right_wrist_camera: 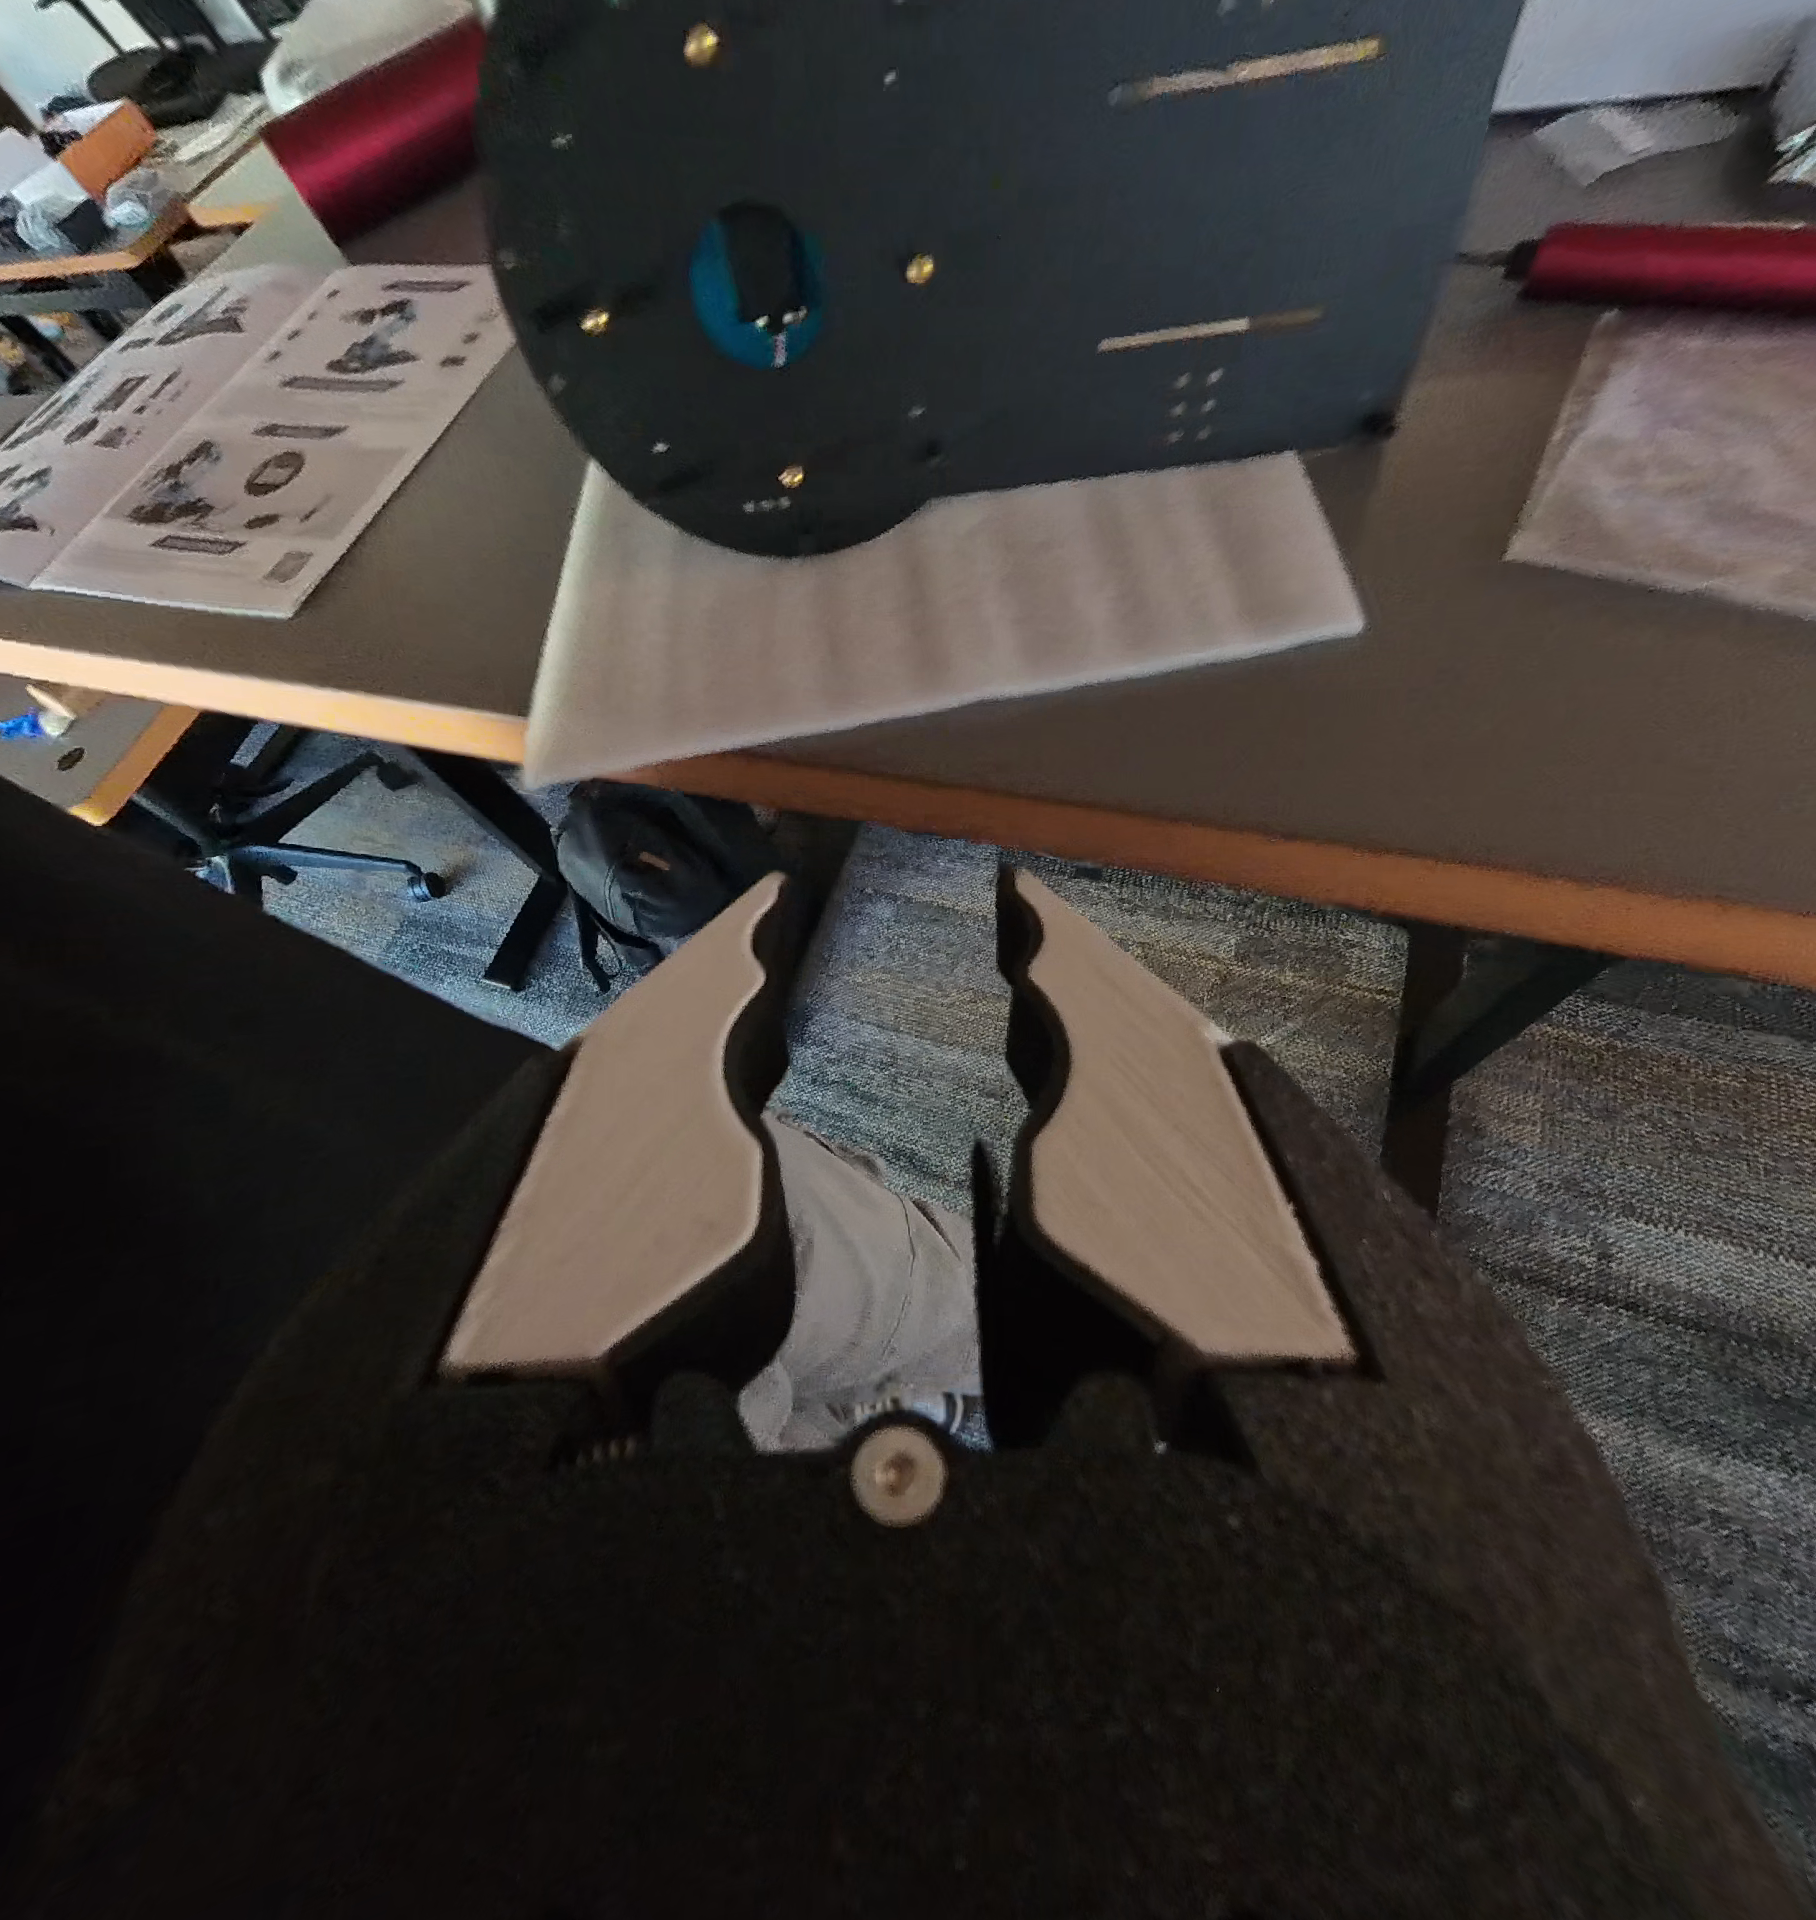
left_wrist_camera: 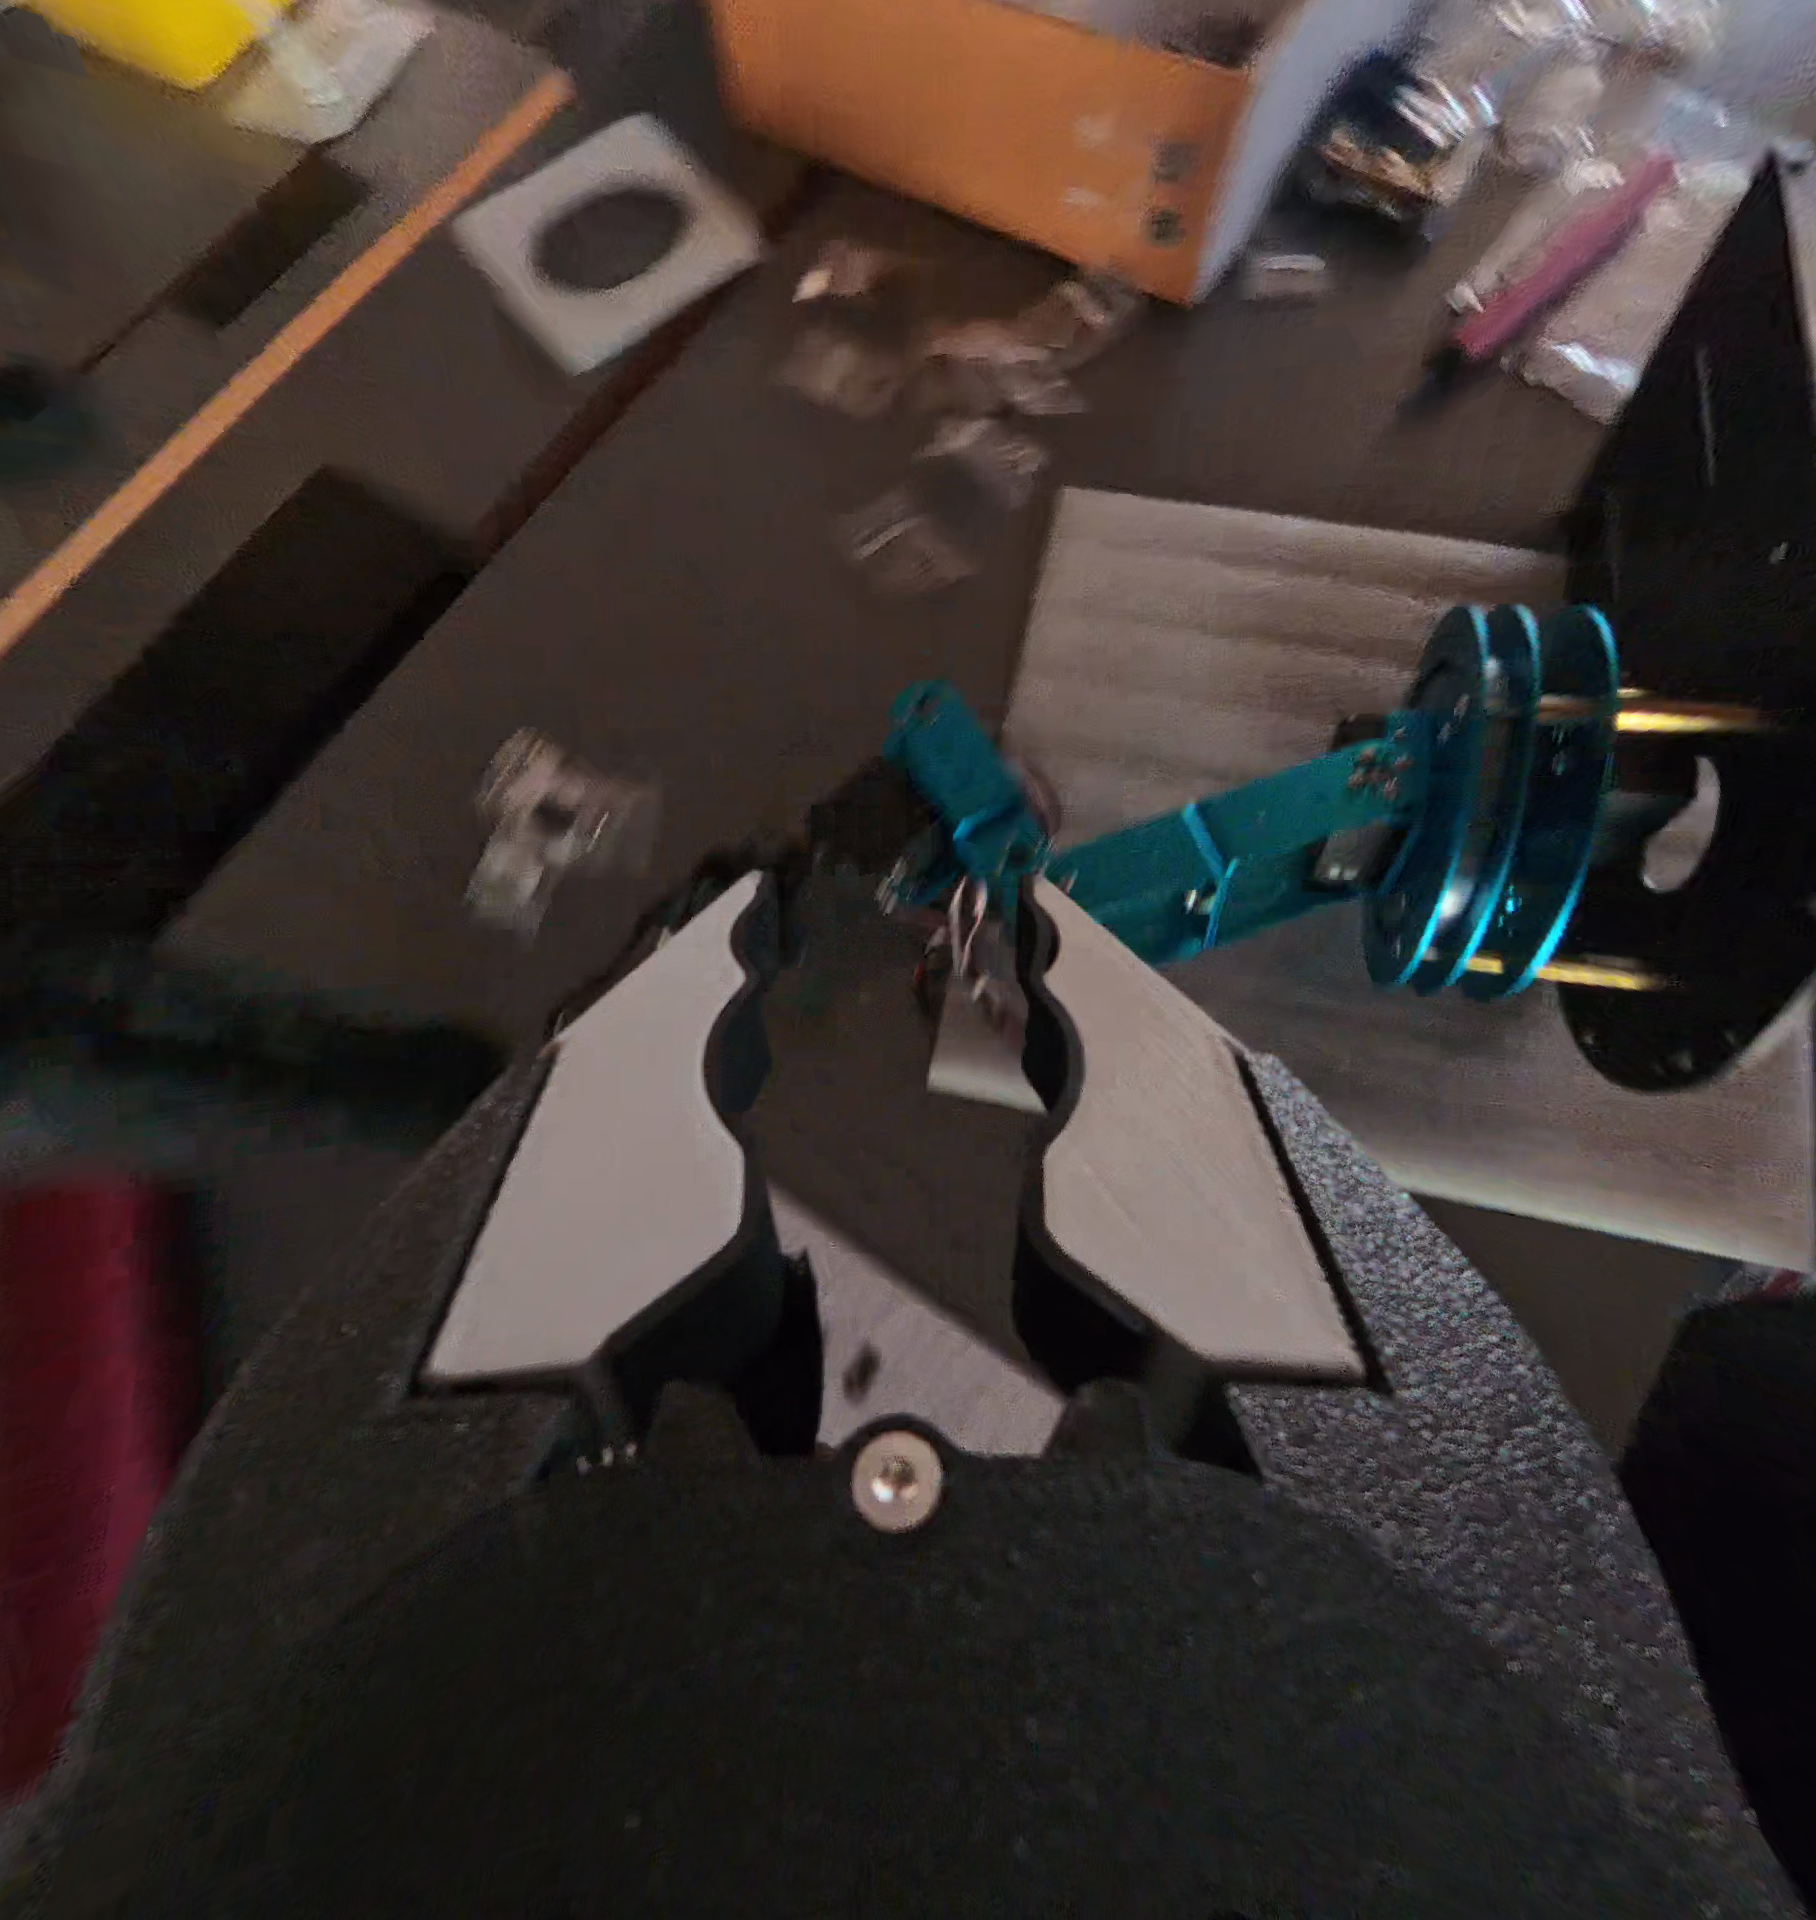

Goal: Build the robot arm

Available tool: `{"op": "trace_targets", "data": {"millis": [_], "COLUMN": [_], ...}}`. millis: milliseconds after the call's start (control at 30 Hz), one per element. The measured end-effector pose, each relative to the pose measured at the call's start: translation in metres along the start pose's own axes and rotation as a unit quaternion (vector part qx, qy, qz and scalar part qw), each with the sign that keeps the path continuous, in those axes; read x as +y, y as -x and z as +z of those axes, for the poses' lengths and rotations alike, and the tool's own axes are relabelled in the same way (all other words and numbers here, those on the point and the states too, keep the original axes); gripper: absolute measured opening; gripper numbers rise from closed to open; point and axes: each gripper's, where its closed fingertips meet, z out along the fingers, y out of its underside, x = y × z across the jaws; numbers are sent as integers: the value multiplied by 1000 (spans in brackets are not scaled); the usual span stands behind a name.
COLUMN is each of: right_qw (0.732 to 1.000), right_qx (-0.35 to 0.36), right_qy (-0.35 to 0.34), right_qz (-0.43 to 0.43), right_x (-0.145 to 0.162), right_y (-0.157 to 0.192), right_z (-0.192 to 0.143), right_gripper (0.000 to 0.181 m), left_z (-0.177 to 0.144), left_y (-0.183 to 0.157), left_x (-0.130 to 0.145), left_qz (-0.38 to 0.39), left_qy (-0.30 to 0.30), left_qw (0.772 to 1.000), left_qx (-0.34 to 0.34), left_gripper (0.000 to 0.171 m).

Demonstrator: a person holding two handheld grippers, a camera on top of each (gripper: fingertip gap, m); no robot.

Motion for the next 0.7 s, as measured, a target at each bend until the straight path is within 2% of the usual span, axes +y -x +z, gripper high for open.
{"op": "trace_targets", "data": {"millis": [67,133,233,300,400,500,567,633,700], "right_qw": [1000,1000,1000,999,996,993,991,991,991], "right_qx": [-3,-7,-17,-29,-52,-64,-73,-83,-90], "right_qy": [-7,-10,11,34,66,96,107,106,102], "right_qz": [-6,-8,0,11,21,21,23,22,14], "right_x": [-11,-21,-26,-28,-29,-26,-28,-35,-46], "right_y": [-19,-40,-74,-94,-118,-137,-145,-150,-155], "right_z": [6,12,23,29,36,42,46,50,55], "right_gripper": [37,37,36,36,36,36,36,36,36], "left_z": [58,118,195,231,260,270,275,275,271], "left_y": [-8,3,22,27,31,33,33,30,25], "left_x": [-23,-33,-32,-28,-26,-29,-27,-23,-24], "left_qz": [70,112,141,141,144,138,145,164,169], "left_qy": [45,95,154,178,186,176,175,174,165], "left_qw": [996,988,974,966,958,958,958,955,955], "left_qx": [28,46,88,124,163,177,175,177,181], "left_gripper": [44,43,44,45,54,52,44,20,7]}}
